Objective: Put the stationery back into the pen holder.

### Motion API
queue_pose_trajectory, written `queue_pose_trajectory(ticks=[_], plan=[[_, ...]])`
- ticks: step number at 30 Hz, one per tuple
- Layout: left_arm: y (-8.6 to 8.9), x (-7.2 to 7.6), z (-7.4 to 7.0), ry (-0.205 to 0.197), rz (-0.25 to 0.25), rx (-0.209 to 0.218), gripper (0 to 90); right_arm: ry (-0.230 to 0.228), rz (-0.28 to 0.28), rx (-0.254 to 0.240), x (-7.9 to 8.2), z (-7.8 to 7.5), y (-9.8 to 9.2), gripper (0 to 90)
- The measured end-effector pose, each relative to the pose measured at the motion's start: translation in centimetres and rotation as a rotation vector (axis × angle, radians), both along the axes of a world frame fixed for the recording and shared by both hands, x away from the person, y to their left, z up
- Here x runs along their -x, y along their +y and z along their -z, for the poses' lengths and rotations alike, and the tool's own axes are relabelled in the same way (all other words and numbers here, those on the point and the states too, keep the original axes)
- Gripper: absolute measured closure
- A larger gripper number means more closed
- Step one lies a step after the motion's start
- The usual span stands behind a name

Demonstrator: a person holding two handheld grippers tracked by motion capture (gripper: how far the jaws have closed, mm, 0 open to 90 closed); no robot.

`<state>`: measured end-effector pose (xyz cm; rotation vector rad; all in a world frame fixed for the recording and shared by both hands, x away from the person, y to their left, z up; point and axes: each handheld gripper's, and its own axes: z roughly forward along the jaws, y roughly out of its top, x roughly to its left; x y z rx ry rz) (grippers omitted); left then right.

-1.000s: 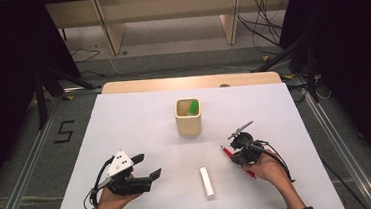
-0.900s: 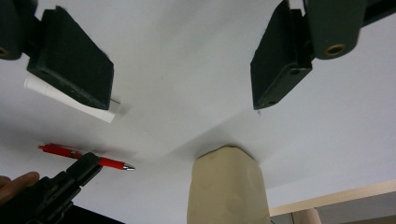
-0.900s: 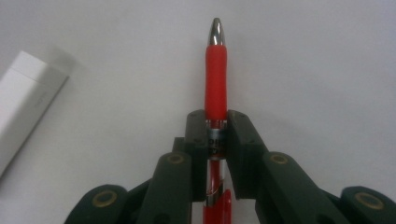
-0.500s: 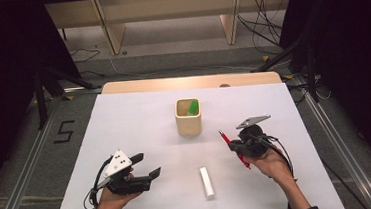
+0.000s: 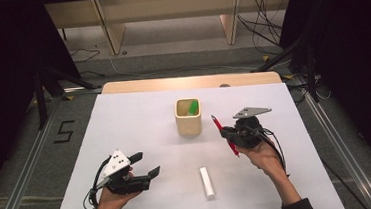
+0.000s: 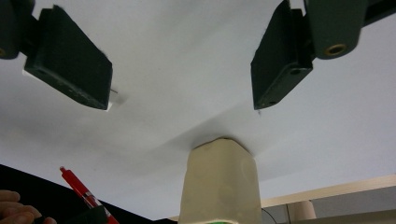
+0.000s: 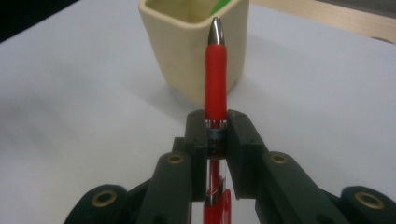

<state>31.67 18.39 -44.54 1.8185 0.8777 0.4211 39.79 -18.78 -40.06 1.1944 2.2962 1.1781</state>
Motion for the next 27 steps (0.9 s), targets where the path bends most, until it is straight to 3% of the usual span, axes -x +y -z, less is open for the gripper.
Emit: queue_pose_trajectory(ticks=[12,27], plan=[[0.0,0.1,0.0,-0.011,-0.010,0.010,20.4,-0.061,0.001,-0.099,-2.2,-2.1,2.4,79.8],[0.0,0.1,-0.1,-0.014,-0.009,0.010,20.4,-0.098,0.013,-0.153,-4.6,-3.7,5.0,79.8]])
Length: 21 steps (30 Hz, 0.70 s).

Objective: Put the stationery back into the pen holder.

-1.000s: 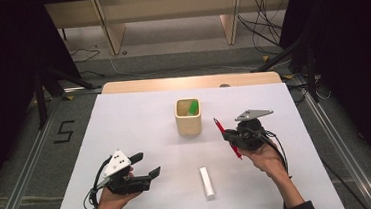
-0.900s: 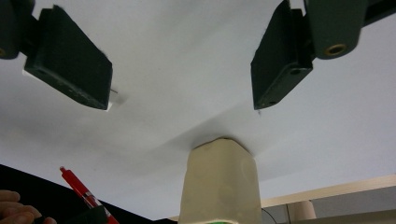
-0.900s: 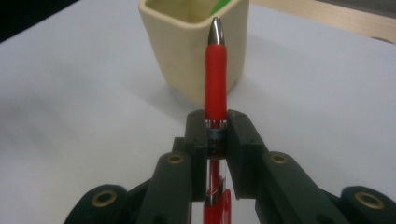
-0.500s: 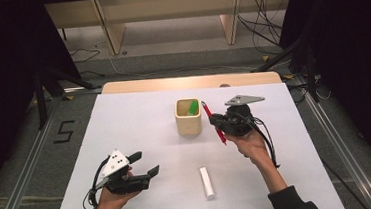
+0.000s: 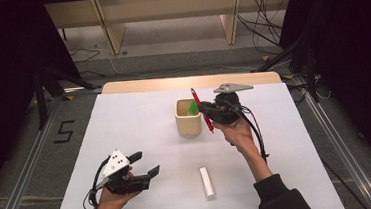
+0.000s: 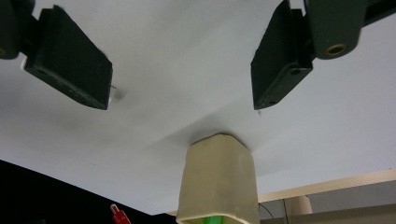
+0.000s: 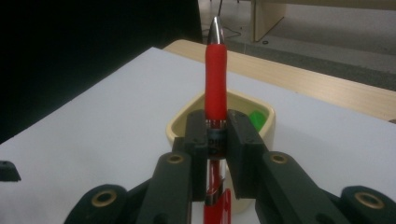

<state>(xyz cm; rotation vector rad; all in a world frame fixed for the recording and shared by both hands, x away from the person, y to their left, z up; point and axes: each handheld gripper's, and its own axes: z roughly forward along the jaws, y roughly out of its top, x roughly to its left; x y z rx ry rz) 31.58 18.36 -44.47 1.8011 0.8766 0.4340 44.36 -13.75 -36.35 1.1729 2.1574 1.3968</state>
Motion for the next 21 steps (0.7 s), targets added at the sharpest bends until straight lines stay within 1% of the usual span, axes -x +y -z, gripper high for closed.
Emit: queue_pose_trajectory(ticks=[6,8,12,15,18,21], plan=[[0.0,0.0,0.0,0.001,0.002,0.000,20.4,-0.019,0.014,-0.028,-0.9,-0.4,0.8,79.8],[0.0,0.0,0.0,0.001,0.003,0.001,20.4,-0.017,0.018,-0.025,-1.3,-0.6,1.1,79.8],[0.0,0.0,0.0,0.002,0.005,-0.001,20.4,-0.038,0.027,-0.017,-1.9,-0.9,1.8,79.8],[0.0,0.0,0.1,0.005,0.005,-0.001,20.4,-0.037,0.036,-0.014,-2.5,-1.2,2.3,79.8],[0.0,0.0,0.1,0.001,0.006,0.000,20.4,-0.033,0.038,-0.027,-3.0,-1.3,2.7,79.8],[0.0,0.0,0.0,0.003,0.007,0.000,20.4,-0.035,0.045,-0.022,-3.4,-1.4,3.2,79.8]])
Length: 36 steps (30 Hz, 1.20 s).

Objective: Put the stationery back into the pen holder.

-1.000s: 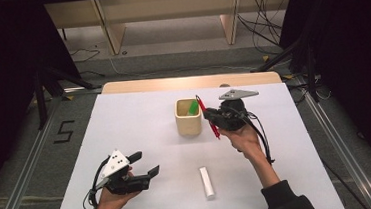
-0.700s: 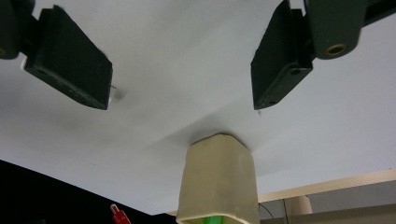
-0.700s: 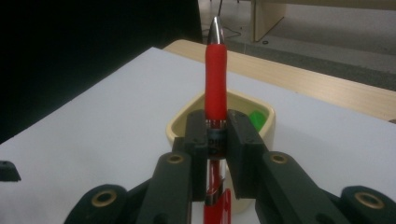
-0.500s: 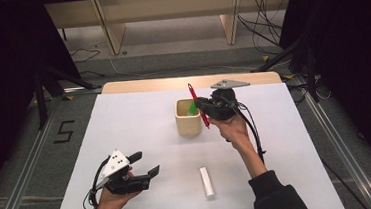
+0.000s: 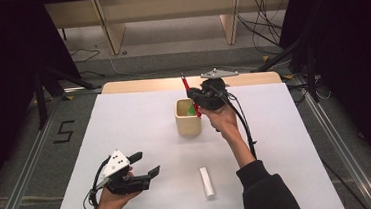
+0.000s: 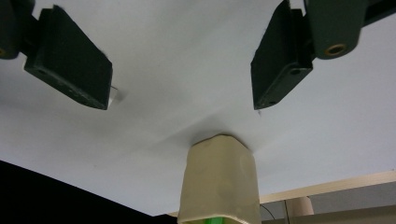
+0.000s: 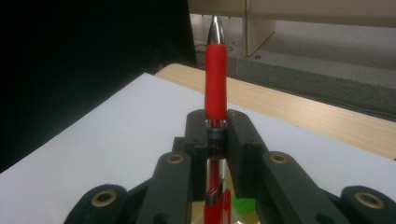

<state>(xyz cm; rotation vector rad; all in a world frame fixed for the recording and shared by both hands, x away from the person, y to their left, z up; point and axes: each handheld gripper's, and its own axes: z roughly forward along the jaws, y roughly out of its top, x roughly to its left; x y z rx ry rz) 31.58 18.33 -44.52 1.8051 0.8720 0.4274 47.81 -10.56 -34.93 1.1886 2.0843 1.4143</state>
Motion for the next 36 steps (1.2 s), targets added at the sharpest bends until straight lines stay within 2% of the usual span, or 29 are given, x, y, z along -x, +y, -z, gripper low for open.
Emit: queue_pose_trajectory(ticks=[11,25,36], plan=[[0.0,0.0,0.0,0.000,0.002,0.003,20.4,-0.012,0.031,0.004,-1.5,0.0,1.1,79.8],[0.0,0.0,0.0,0.002,0.004,0.002,20.4,0.006,0.055,0.011,-3.0,1.3,1.7,79.8],[-0.1,0.0,0.0,0.000,0.004,0.001,20.4,0.008,0.059,0.035,-3.4,2.0,2.0,79.8]])
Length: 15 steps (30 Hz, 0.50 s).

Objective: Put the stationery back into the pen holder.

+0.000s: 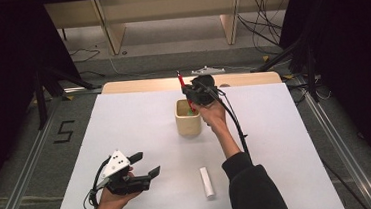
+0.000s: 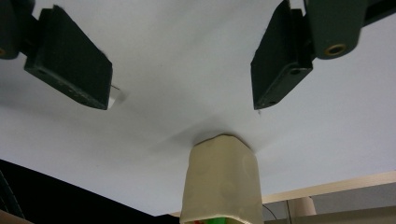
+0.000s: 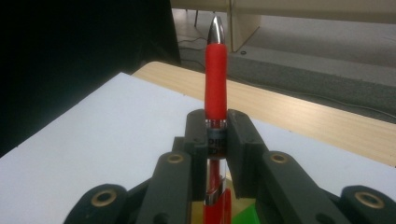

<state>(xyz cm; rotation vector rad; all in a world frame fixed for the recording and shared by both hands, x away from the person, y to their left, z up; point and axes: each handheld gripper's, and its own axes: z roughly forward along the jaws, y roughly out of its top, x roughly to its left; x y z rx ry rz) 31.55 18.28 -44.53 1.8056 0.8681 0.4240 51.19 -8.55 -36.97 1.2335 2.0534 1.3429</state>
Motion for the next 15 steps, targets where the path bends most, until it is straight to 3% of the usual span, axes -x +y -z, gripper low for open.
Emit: queue_pose_trajectory(ticks=[15], plan=[[0.0,0.0,0.0,-0.001,-0.001,0.003,20.4,0.002,-0.002,0.007,0.1,1.2,0.1,79.7]])
